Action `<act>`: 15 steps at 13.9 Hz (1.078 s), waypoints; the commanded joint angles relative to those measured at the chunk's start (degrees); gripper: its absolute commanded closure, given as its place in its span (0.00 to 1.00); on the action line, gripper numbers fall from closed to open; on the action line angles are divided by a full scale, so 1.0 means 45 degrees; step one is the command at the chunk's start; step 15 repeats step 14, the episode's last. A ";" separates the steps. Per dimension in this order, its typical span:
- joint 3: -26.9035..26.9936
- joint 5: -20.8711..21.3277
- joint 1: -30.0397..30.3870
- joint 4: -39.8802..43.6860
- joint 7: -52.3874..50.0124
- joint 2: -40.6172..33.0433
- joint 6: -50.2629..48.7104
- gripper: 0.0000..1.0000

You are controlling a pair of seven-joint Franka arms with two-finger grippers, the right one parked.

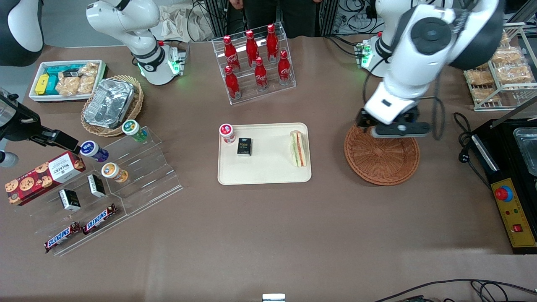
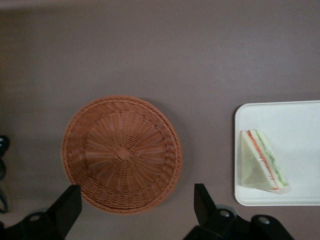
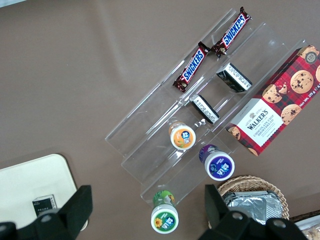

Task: Place sandwich from basket to tray
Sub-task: 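Open the left gripper and raise it back over the basket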

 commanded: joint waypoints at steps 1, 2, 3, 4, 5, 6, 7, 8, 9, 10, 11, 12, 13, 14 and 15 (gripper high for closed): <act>-0.0157 -0.0412 0.1189 0.0066 0.1072 -0.0893 -0.0683 0.00; -0.0176 -0.0588 0.1775 0.0066 0.1518 -0.1226 -0.0763 0.00; -0.0157 -0.0802 0.2206 0.0066 0.2238 -0.1539 -0.0841 0.00; -0.0022 -0.1075 0.2288 0.0085 0.2883 -0.1658 -0.1074 0.00; 0.0502 -0.1136 0.2095 0.0105 0.3315 -0.1853 -0.1327 0.00; 0.1029 -0.1156 0.1745 0.0105 0.3474 -0.1893 -0.1368 0.00; 0.1672 -0.1175 0.1084 0.0202 0.3495 -0.1874 -0.1369 0.01; 0.2298 -0.1176 0.0478 0.0493 0.3457 -0.1758 -0.1388 0.01; 0.2652 -0.1214 0.0260 0.0824 0.3418 -0.1544 -0.1388 0.01; 0.2675 -0.1350 0.0277 0.1079 0.3417 -0.1310 -0.1388 0.01; 0.2714 -0.1796 0.0316 0.1372 0.3359 -0.1018 -0.1466 0.01; 0.2791 -0.1897 0.0297 0.1781 0.3339 -0.0783 -0.1563 0.01; 0.2792 -0.1898 0.0296 0.2056 0.3320 -0.0587 -0.1738 0.01; 0.2792 -0.1859 0.0296 0.2213 0.3320 -0.0469 -0.1875 0.01; 0.2792 -0.1859 0.0296 0.2213 0.3320 -0.0469 -0.1875 0.01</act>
